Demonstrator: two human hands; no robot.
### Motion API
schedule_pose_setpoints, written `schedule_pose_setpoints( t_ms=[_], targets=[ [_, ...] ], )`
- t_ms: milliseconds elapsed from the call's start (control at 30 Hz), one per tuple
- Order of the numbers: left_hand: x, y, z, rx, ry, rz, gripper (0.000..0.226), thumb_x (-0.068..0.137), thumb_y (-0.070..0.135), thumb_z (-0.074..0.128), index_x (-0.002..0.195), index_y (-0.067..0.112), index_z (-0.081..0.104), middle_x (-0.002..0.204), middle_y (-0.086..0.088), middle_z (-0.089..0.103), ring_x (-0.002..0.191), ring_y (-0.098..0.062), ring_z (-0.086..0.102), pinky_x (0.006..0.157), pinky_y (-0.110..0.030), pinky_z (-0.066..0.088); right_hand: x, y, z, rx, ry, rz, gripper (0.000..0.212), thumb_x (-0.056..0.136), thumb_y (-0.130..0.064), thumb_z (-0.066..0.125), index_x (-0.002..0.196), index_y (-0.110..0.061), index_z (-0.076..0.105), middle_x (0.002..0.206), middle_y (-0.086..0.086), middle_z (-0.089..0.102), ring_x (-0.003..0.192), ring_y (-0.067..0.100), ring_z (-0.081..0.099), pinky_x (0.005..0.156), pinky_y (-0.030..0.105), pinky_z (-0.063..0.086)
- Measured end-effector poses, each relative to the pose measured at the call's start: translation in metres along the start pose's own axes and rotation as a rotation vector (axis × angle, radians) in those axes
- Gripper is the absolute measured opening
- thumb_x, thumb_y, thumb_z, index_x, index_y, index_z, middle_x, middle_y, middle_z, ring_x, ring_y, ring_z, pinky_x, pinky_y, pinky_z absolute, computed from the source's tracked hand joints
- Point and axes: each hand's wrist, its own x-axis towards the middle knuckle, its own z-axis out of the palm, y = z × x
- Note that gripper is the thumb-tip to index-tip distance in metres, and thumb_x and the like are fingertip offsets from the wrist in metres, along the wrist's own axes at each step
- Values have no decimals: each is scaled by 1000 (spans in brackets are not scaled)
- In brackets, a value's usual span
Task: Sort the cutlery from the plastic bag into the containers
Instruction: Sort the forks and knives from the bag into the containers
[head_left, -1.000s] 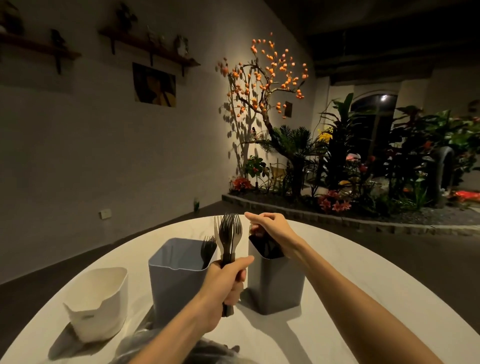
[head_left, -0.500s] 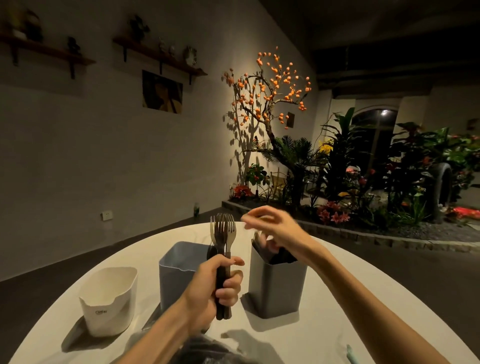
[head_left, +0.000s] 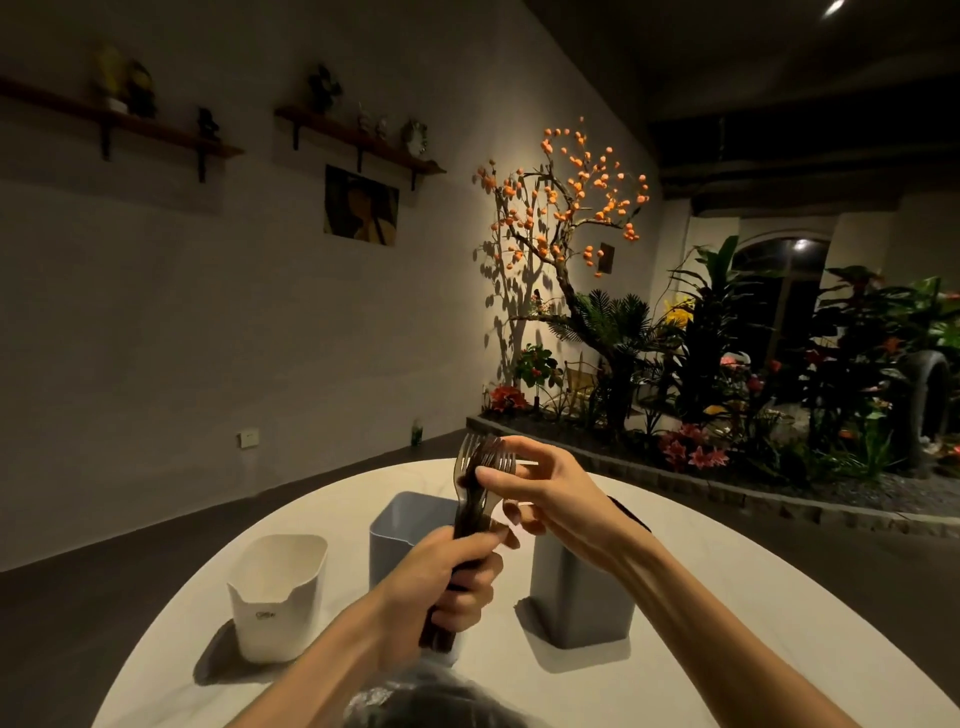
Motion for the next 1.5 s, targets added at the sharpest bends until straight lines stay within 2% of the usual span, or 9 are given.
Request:
schedule_pose_setpoints(
  t_ms=[133,233,400,567,700,900,1100,1333,1500],
  targets=[
    [5,5,-6,210,97,-105,22,105,20,48,85,12,50,59,1,36,48,-9,25,45,-21,23,14,-10,23,-223,-26,-55,34,87,-34,77,114,-18,65,89,3,76,65,4,68,49,17,43],
    [15,20,-19,397,323,56,8,100,22,60,103,14,63,57,5,53,48,-9,44,46,-22,33,36,-25,30,-277,48,-164,16,89,-19,77,91,-8,66,77,5,72,68,9,71,52,19,48],
    [12,62,-69,602,461,263,47,86,41,77,127,29,58,114,6,68,109,-12,64,87,-28,49,82,-37,11,-416,320,-395,10,88,-10,75,83,-13,66,77,1,71,71,10,74,60,17,56],
    [12,44,-99,606,629,292,11,95,20,68,105,25,69,104,0,71,104,-16,65,84,-29,51,108,29,17,-550,181,-224,11,87,-15,78,86,-8,69,78,3,71,65,7,70,56,21,54],
    [11,17,-103,661,619,291,15,95,11,66,95,25,72,102,2,70,102,-12,64,87,-28,53,107,82,26,-784,65,-138,26,83,-42,80,83,-17,73,78,-4,71,69,9,69,62,22,58],
    [6,8,-95,737,707,363,20,96,10,64,91,28,69,105,10,67,101,-7,61,77,-16,48,100,86,18,-1143,225,-224,23,84,-54,75,82,-31,72,95,-13,71,84,5,64,66,18,44],
    [-17,16,-77,761,631,343,19,96,9,63,92,26,71,103,9,68,100,-8,63,81,-20,51,73,40,3,-980,368,-290,25,86,-49,74,81,-25,75,91,-11,68,83,2,61,74,31,54],
    [-50,22,-18,758,411,244,18,97,12,63,95,28,72,102,6,69,98,-9,62,76,-24,52,-27,-7,-2,-951,206,-202,21,90,-45,72,79,-27,73,73,-15,70,70,1,66,69,26,58],
    [-76,-16,37,896,172,153,14,94,33,68,107,38,69,117,12,63,106,1,58,102,-36,50,-117,-6,2,-843,-48,127,13,93,-38,69,88,-27,69,81,-12,70,70,0,67,59,14,51]
  ],
)
